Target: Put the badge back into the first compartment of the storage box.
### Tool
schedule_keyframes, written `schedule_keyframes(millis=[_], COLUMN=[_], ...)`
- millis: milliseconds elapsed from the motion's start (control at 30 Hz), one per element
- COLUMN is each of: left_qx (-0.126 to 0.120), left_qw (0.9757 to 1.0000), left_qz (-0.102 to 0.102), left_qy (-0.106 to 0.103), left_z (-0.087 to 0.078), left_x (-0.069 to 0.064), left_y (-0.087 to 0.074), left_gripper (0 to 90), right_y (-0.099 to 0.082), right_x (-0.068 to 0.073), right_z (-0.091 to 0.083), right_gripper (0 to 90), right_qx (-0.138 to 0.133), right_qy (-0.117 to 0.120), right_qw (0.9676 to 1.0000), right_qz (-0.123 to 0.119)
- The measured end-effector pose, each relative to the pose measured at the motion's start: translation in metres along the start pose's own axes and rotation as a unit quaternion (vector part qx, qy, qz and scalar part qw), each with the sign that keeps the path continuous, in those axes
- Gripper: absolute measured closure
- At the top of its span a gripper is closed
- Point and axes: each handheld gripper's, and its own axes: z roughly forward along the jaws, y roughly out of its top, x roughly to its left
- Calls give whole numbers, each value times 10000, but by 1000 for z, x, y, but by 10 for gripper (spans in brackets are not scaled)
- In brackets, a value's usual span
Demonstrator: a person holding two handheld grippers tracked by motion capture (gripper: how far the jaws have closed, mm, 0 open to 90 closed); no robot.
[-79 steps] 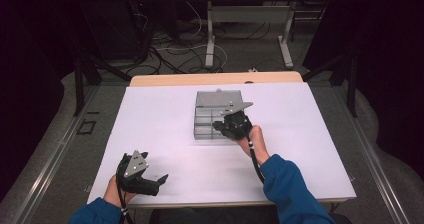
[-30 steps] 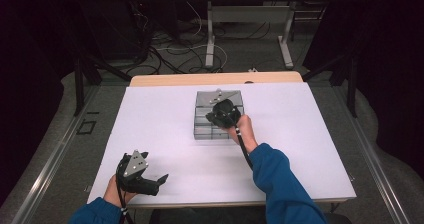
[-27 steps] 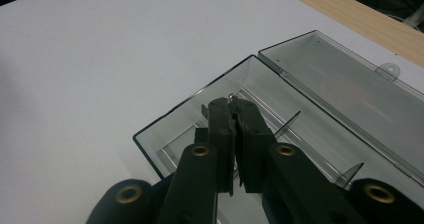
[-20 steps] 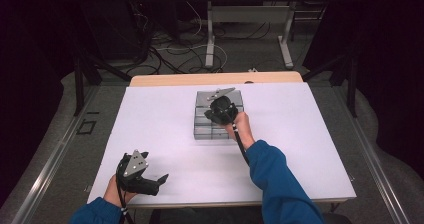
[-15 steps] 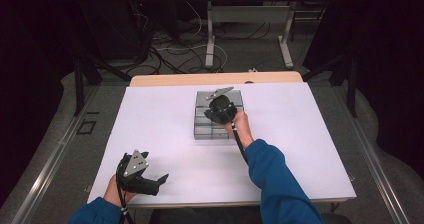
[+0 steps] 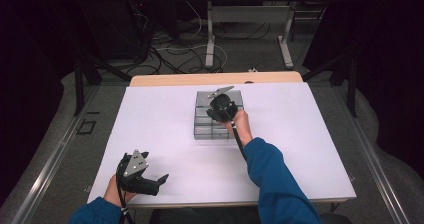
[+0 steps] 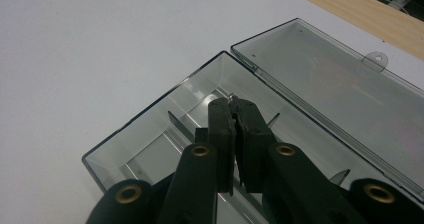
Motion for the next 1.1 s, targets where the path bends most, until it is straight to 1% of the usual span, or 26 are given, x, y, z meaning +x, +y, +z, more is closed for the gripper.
schedule_keyframes(millis=[33, 67, 133, 167, 200, 233, 300, 333, 367, 467, 500, 567, 600, 633, 667, 733, 767, 800, 833, 867, 900, 933, 967, 1000, 1067, 1100], left_qx=[1, 4, -1, 4, 4, 5, 12, 6, 11, 24, 29, 19, 26, 18, 8, 4, 3, 20, 8, 9, 18, 17, 17, 16, 27, 17], left_qw=[10000, 10000, 10000, 10000, 10000, 10000, 10000, 10000, 10000, 10000, 10000, 10000, 10000, 10000, 10000, 10000, 10000, 10000, 10000, 10000, 10000, 10000, 10000, 10000, 10000, 10000], left_qz=[-5, -3, -5, -13, -13, -8, 4, 3, 13, 45, 48, 46, 53, 35, -1, -6, -3, 23, 60, 62, 48, 48, 48, 48, 61, 50], left_qy=[-2, -6, -4, -21, -20, -20, -16, -12, -17, 7, 6, 1, 5, -10, -26, -23, -19, -21, 2, 3, 3, 3, 6, 5, 0, 0], left_z=[0, 0, 0, 0, 0, 0, 0, 0, 0, 0, 0, 0, 0, 0, 0, 0, 0, 0, 0, 0, 0, 0, 0, 0, 0, 0], left_x=[0, 0, 0, 0, 0, 0, 0, 0, 0, 0, 0, 0, 0, 0, 0, 0, 0, 0, 1, 0, 0, 0, 0, 0, 0, 0], left_y=[0, 0, 0, 0, 0, 0, 0, 0, 0, 1, 0, 0, 0, 0, 0, 0, 0, 0, 0, 0, 0, 0, 0, 0, 0, 0], left_gripper=[1, 1, 1, 1, 1, 1, 1, 1, 1, 1, 1, 1, 1, 1, 1, 1, 1, 1, 1, 1, 1, 1, 1, 1, 1, 1], right_y=[-1, 1, 1, 2, 1, 1, 2, 0, 1, 2, 2, 2, 4, 3, 3, 3, 3, 3, 2, 2, 3, 3, 2, 2, 2, 2], right_x=[0, -1, 0, -1, -1, -2, -1, 0, -1, -1, 0, 1, 0, 1, 2, 3, 4, 4, 5, 5, 6, 5, 6, 6, 5, 5], right_z=[5, 5, 6, 6, 8, 8, 8, 13, 11, 14, 14, 17, 16, 19, 19, 20, 22, 21, 23, 24, 24, 25, 25, 25, 26, 28], right_gripper=[871, 871, 871, 871, 871, 871, 871, 871, 871, 870, 870, 871, 870, 870, 870, 870, 870, 870, 870, 870, 870, 870, 870, 870, 870, 870], right_qx=[-282, -90, -62, 5, -99, -89, 55, -229, -59, -52, 9, -32, 203, -3, 21, 132, 23, 157, 101, 112, 219, 206, 222, 247, 273, 181], right_qy=[1, -39, -69, -95, -102, -86, -127, -119, -153, -139, -159, -170, -194, -160, -166, -212, -161, -147, -165, -161, -145, -177, -120, -157, -112, -167], right_qw=[9996, 9999, 10000, 9999, 9999, 9999, 9999, 9997, 9999, 9998, 9998, 9998, 9993, 9997, 9998, 9995, 9997, 9996, 9997, 9996, 9995, 9993, 9996, 9995, 9993, 9995], right_qz=[26, -102, -12, -43, -2, -41, 7, 22, -17, -139, -99, -107, -263, -173, -119, -180, -182, -174, -136, -200, -172, -270, -161, -118, -230, -173])
